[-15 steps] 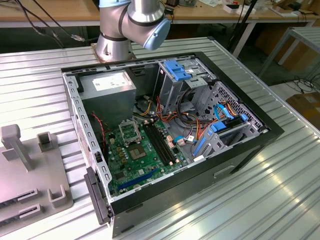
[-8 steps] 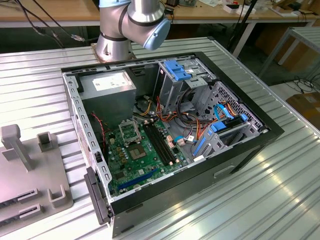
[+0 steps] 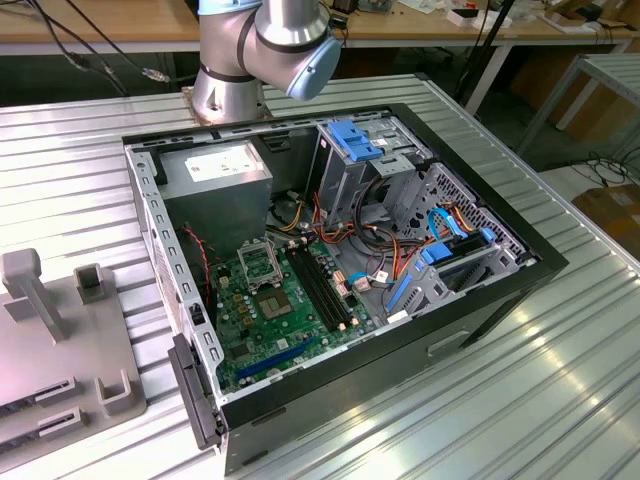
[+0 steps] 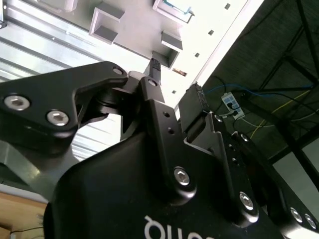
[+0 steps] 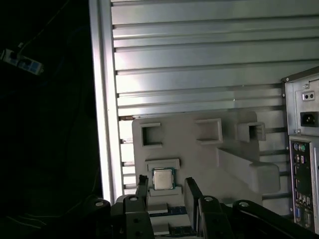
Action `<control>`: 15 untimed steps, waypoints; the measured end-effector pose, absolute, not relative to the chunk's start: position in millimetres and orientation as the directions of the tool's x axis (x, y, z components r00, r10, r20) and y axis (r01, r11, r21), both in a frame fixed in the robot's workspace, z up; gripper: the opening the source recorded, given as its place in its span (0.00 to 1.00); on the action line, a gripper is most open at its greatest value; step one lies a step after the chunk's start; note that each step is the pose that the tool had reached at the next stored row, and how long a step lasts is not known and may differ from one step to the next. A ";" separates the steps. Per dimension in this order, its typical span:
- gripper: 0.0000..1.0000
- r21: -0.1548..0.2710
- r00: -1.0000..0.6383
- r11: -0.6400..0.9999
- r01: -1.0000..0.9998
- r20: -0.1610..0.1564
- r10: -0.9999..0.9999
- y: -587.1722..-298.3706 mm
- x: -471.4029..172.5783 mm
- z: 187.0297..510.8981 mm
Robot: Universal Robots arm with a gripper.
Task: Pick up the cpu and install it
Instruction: 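Reach for the cpu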
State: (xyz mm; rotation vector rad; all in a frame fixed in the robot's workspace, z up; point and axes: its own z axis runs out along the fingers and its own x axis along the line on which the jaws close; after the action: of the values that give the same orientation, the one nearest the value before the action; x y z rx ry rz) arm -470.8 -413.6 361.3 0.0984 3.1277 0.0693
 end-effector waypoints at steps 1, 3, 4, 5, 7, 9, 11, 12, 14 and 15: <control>0.43 0.045 -0.998 0.997 0.055 -0.010 0.056 -414.3 -471.2 360.0; 0.43 0.046 -0.999 0.998 0.036 -0.009 0.036 -415.9 -471.8 356.8; 0.43 0.046 -1.000 0.999 0.028 -0.008 0.029 -416.4 -472.0 355.2; 0.43 0.046 -1.000 0.999 0.024 -0.006 0.025 -416.6 -472.5 354.0; 0.43 0.045 -1.000 0.999 0.022 -0.001 0.022 -418.7 -474.5 349.5; 0.43 0.046 -1.000 0.999 0.022 0.003 0.022 -420.6 -475.6 346.1; 0.43 0.045 -1.000 0.999 0.022 0.010 0.022 -421.8 -475.9 343.5; 0.43 0.045 -1.000 0.999 0.023 0.016 0.022 -421.9 -475.9 342.7; 0.43 0.045 -1.000 0.999 0.023 0.022 0.022 -421.9 -476.0 340.9; 0.43 0.045 -1.000 0.999 0.023 0.022 0.022 -422.0 -475.9 340.9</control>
State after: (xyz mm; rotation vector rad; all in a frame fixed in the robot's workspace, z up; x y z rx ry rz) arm -475.9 -422.0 340.9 0.0356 3.1621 0.0714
